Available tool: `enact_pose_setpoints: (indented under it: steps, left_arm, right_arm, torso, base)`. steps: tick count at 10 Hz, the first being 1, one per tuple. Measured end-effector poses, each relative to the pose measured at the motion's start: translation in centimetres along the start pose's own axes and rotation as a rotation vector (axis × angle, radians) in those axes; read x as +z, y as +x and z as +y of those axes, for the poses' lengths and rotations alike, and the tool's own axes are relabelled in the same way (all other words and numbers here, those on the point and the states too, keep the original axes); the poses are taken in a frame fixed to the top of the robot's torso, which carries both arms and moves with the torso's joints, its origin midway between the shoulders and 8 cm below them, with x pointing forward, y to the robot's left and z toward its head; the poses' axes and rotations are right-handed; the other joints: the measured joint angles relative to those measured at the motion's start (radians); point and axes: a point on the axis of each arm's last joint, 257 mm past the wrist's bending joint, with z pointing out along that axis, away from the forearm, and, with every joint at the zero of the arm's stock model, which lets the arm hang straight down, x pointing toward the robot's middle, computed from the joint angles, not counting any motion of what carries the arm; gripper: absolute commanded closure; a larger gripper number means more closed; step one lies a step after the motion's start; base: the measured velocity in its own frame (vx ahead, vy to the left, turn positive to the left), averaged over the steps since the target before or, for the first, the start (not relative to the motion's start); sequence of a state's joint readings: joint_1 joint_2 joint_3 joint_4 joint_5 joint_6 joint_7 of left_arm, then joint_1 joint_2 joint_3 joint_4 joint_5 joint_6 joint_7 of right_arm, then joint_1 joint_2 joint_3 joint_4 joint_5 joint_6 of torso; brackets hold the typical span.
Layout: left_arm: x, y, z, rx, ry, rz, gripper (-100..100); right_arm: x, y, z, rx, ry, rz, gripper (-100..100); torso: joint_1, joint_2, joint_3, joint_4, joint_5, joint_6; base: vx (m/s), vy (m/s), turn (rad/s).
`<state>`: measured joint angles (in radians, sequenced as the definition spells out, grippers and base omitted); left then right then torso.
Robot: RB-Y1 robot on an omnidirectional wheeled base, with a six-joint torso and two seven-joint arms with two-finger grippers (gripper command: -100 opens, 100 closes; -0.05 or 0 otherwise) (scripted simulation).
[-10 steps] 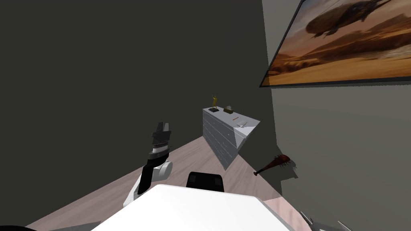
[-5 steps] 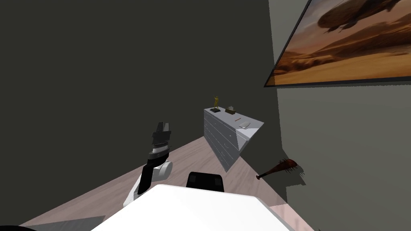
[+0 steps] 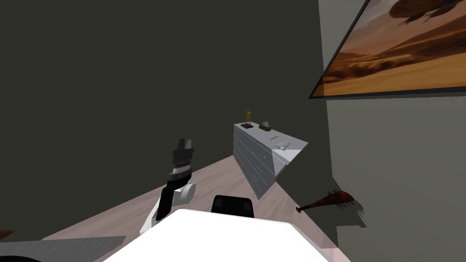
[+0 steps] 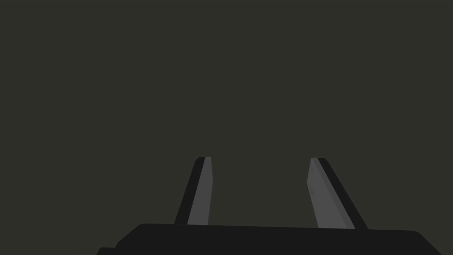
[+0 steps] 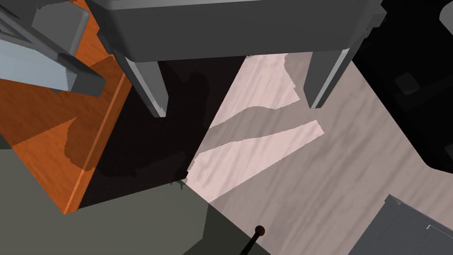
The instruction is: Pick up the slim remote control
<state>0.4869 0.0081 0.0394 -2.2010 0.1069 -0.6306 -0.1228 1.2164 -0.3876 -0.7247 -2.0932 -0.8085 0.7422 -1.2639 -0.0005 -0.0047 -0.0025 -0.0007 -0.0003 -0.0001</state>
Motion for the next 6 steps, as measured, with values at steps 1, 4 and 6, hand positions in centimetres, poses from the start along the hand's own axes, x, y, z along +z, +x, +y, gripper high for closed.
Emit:
enact_pose_setpoints:
  steps: [1,4,6]
  left_arm:
    - [0.0,0.0,0.0,0.000,0.000,0.000,0]
    - [0.0,0.0,0.0,0.000,0.000,0.000,0]
    - [0.0,0.0,0.0,0.000,0.000,0.000,0]
  right_arm:
    - [-0.5,-1.2,1.1,0.042,-0.009,-0.036,-100]
    - [-1.5,-2.5,3.5,0.147,-0.019,-0.100,-100]
    - [-2.3,-3.1,4.3,0.205,-0.024,-0.137,-100]
  torso:
    - [-0.001,-0.002,-0.001,0.000,0.000,-0.001]
    - [0.000,-0.001,-0.001,0.000,0.000,-0.001]
    - [0.000,0.000,0.000,0.000,0.000,0.000]
  base:
    - [0.076,-0.018,0.098]
    - [0.060,-0.005,0.104]
    - [0.071,-0.007,0.056]
